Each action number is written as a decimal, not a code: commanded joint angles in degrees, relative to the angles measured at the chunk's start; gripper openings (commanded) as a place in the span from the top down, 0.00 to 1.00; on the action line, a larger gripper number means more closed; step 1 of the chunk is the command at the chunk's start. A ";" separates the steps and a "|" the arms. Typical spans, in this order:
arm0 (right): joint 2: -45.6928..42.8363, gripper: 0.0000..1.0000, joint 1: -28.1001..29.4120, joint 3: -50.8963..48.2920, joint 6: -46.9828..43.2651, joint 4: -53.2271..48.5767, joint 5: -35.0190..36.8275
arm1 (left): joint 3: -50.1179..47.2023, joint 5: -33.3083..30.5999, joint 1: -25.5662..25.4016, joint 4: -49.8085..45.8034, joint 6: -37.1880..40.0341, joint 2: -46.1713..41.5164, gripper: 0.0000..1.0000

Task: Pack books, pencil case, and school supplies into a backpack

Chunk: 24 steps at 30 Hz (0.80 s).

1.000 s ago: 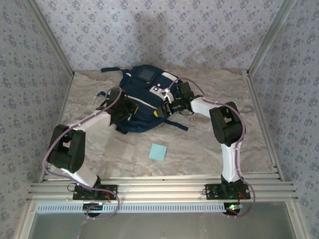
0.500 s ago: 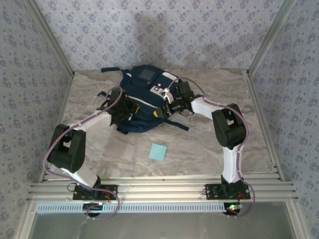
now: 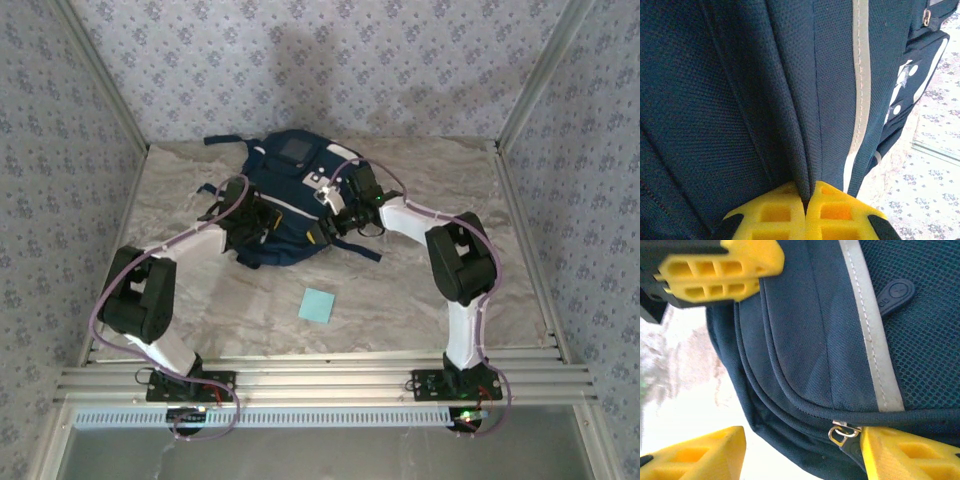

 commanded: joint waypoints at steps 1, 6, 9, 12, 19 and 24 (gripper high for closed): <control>0.01 0.37 2.39 -0.06 -8.72 -1.92 4.05 | 1.79 3.88 -1.58 6.08 -1.49 0.22 1.00; 1.43 0.71 1.66 2.09 -12.62 -2.83 8.31 | 1.89 4.93 -1.78 6.27 -1.88 0.05 1.00; 2.15 0.90 1.17 3.54 -13.10 -3.53 8.82 | 2.20 5.11 -1.96 6.19 -1.80 0.09 1.00; 1.61 1.00 0.61 4.27 -12.39 -4.22 8.27 | 2.40 5.28 -2.15 6.18 -1.79 0.31 1.00; -1.03 1.00 -2.61 5.96 -3.41 -6.91 -3.36 | 2.42 4.76 -2.40 5.91 -1.10 1.17 1.00; -1.81 1.00 -1.99 4.55 2.55 -7.41 -6.27 | 2.27 4.53 -3.29 7.47 -1.31 2.17 1.00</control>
